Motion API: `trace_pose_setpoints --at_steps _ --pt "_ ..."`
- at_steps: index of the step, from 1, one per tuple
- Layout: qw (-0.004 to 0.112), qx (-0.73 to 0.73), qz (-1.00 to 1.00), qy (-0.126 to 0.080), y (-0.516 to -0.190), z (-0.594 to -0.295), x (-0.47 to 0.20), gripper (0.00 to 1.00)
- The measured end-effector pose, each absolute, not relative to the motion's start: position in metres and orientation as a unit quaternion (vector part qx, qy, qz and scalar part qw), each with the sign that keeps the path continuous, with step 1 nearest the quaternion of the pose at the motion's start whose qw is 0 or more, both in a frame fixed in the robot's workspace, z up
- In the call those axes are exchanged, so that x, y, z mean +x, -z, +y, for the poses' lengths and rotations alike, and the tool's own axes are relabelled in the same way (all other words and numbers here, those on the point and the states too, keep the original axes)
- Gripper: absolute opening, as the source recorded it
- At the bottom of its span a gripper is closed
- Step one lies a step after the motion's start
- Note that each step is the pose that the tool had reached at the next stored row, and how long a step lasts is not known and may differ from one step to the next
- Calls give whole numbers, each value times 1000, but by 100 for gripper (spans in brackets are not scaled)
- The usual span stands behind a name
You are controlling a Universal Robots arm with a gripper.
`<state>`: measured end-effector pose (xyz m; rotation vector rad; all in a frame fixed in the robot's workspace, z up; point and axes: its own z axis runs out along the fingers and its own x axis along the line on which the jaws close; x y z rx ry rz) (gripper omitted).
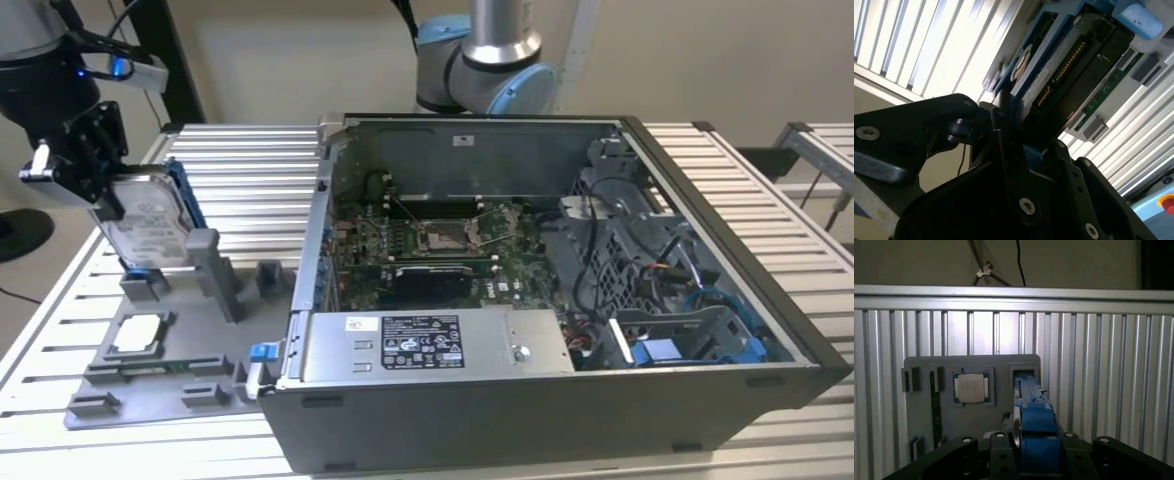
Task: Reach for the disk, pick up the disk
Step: 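Pick up the disk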
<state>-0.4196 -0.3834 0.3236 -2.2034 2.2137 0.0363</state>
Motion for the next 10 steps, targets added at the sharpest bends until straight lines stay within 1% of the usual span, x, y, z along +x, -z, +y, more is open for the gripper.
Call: trace_pose_setpoints --at_steps 10 --pt "10 -705 709 -11 -341 -383 -420 0"
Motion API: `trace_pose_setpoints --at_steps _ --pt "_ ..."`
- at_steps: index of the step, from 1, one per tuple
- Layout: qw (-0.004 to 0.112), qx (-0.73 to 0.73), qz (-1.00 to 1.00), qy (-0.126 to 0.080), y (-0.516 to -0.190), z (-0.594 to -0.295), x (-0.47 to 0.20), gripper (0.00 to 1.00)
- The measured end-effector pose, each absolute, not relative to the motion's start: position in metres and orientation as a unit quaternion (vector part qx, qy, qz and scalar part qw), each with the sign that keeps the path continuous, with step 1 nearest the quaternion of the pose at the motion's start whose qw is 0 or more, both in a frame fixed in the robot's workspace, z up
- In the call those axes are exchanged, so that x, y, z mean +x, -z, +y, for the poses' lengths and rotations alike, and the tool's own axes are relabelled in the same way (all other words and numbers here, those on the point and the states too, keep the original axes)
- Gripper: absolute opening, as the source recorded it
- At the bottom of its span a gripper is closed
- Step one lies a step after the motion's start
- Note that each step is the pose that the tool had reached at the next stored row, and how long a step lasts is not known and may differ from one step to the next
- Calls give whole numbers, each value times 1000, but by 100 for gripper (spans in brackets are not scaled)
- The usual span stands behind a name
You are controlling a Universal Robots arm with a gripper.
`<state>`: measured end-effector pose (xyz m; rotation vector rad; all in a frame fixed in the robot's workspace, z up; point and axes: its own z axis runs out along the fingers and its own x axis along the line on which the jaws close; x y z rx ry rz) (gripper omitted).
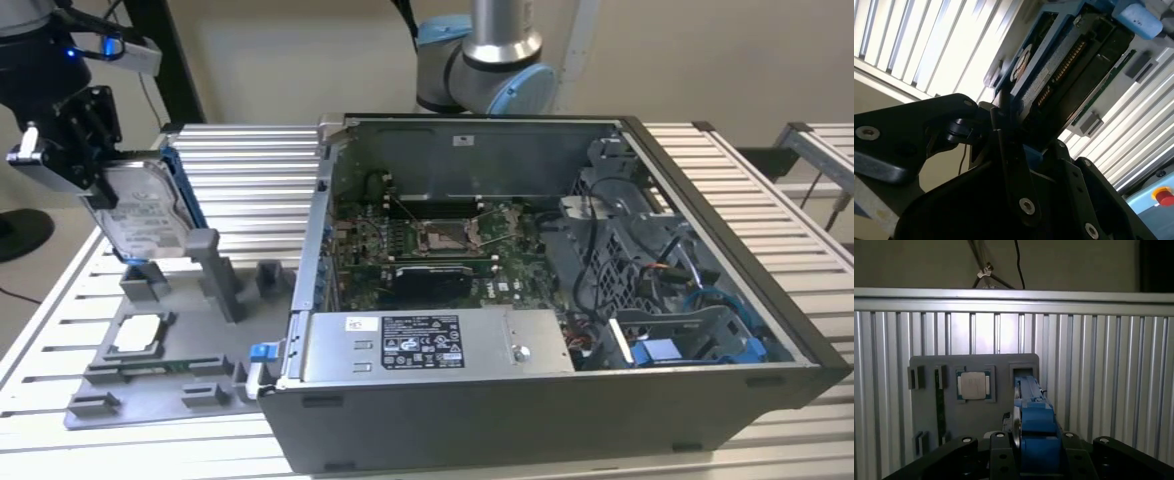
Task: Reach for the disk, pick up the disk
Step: 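Pick up the disk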
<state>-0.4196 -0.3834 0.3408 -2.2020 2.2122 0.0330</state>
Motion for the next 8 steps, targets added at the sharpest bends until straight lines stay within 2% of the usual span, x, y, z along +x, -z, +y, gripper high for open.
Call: trace_pose_setpoints --at_steps 8 --pt "13 -705 709 -8 -355 -383 -420 0"
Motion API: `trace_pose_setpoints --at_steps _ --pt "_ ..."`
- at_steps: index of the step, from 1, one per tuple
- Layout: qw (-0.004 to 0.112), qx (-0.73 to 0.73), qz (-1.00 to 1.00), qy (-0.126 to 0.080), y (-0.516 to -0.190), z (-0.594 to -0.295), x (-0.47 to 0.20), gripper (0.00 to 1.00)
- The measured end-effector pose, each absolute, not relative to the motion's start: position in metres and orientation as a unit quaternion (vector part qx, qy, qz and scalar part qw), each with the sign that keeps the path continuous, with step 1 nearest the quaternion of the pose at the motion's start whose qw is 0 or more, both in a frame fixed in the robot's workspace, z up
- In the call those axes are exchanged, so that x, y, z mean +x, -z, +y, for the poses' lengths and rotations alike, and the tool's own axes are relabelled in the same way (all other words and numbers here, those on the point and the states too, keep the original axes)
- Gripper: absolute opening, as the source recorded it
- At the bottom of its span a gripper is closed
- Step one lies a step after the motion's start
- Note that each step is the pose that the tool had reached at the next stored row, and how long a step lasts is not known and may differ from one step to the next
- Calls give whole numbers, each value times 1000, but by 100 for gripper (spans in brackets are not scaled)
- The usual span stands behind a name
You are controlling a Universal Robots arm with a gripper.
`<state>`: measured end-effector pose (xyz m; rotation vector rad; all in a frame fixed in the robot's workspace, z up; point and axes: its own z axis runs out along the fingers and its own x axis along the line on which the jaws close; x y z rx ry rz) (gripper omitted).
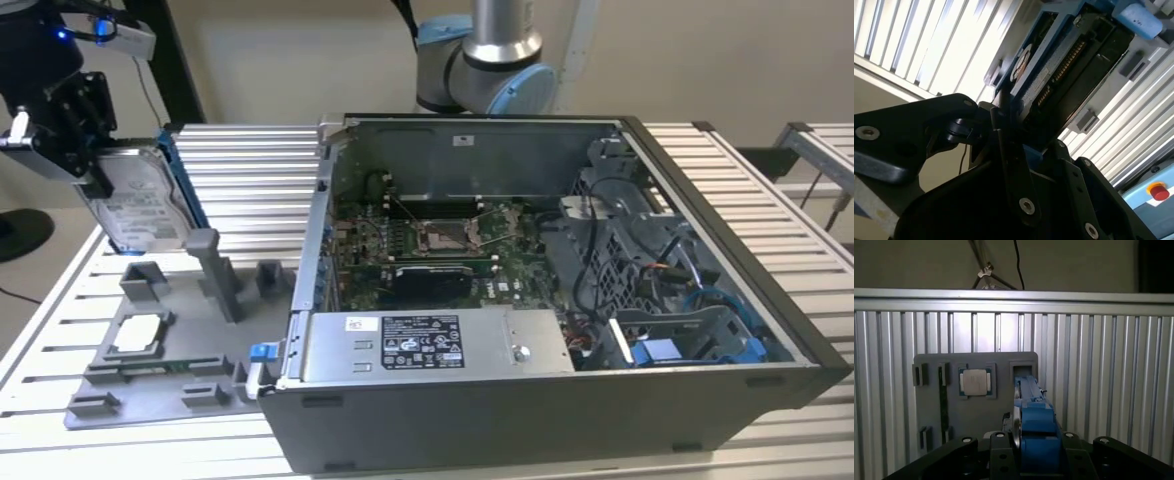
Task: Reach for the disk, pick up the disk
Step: 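Pick up the disk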
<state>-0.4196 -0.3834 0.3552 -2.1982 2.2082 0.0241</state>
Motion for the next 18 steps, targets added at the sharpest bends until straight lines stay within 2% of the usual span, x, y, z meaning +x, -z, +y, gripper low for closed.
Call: trace_pose_setpoints --at_steps 18 --pt "14 -705 709 -7 -386 -383 -420 0"
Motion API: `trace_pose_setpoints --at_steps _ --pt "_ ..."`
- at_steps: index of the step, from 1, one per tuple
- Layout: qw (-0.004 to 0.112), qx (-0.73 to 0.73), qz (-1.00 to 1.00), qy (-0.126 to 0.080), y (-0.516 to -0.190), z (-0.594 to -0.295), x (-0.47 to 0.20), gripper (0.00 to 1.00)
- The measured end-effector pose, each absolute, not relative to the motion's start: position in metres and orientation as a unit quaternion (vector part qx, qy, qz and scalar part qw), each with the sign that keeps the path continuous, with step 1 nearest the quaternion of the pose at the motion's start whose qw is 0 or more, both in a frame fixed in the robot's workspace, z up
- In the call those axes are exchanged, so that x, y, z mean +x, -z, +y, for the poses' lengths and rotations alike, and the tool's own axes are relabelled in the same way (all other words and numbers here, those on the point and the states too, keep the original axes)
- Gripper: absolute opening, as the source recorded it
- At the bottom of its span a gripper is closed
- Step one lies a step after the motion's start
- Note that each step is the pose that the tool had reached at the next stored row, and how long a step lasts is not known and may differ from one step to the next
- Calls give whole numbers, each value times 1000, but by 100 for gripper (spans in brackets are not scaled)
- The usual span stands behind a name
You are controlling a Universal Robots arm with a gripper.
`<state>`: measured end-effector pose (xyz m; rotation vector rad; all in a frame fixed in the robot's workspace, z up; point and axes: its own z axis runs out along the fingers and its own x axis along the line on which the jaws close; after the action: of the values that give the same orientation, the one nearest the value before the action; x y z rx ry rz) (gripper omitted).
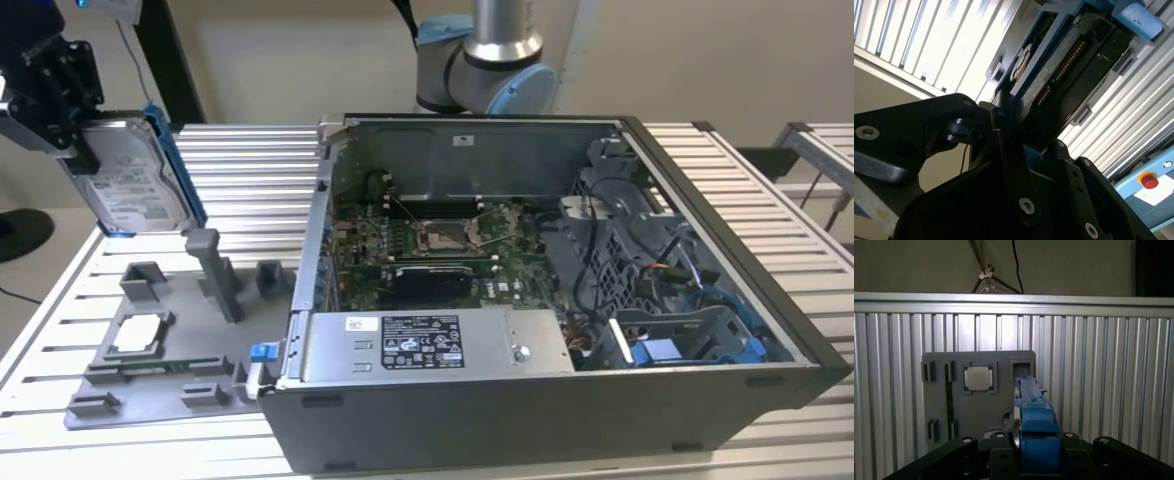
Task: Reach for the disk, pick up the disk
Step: 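Pick up the disk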
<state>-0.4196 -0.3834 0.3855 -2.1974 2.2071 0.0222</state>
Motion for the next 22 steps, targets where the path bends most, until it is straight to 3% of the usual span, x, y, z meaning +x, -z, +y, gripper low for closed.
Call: trace_pose_setpoints --at_steps 22 --pt "12 -705 709 -9 -432 -383 -420 0"
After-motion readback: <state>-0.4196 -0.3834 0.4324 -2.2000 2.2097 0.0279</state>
